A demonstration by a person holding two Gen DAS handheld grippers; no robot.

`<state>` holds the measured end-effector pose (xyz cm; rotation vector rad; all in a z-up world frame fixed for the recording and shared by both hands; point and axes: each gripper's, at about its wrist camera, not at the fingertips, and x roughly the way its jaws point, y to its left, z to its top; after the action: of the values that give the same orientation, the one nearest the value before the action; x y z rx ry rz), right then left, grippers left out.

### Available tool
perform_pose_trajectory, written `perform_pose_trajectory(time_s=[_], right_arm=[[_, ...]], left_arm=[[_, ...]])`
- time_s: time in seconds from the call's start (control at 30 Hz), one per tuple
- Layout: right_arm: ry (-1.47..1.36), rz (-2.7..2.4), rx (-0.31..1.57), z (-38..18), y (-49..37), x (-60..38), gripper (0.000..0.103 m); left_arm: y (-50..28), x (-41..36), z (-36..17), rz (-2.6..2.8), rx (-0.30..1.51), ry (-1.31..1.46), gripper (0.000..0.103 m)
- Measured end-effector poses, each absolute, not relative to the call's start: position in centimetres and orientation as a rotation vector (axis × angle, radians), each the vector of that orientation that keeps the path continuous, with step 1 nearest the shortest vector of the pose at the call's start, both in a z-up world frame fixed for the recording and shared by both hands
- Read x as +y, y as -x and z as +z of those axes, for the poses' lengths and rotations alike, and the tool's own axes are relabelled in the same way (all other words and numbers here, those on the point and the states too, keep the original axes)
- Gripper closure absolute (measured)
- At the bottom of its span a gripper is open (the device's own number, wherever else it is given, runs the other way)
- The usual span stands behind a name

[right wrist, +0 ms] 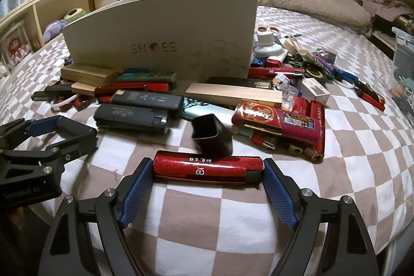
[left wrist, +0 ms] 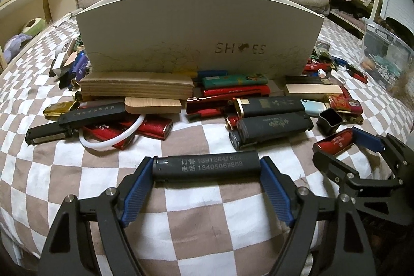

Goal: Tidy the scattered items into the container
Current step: 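Close the right tool on the red lighter while the left tool grasps the black lighter, then lift the red and black lighters over the white box with both tools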

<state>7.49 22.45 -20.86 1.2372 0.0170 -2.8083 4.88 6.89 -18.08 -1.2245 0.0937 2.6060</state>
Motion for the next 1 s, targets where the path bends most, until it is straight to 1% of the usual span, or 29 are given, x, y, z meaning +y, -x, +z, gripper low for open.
perform_pose_trajectory(time_s=[0.33, 0.5, 0.77, 1.0], right_arm=[[-1.139, -2.813, -0.017, -19.0, -8.1, 21.9, 0.019], [-1.04, -2.817, -0.07, -16.6, -8.6, 21.9, 0.019], [-0.916, -2.807, -0.088, -13.1, -8.9, 21.9, 0.019], [-0.85, -2.82, -0.085, -10.6, -7.6, 22.6, 0.019]], left_arm=[[-5.1, 5.3, -16.1, 2.663, 0.054, 1.144, 0.021], [-5.2, 4.1, -14.5, 2.668, -0.008, 1.108, 0.021], [-5.0, 2.9, -11.8, 2.656, -0.082, 1.044, 0.021], [-3.8, 2.5, -9.2, 2.682, -0.086, 0.986, 0.021]])
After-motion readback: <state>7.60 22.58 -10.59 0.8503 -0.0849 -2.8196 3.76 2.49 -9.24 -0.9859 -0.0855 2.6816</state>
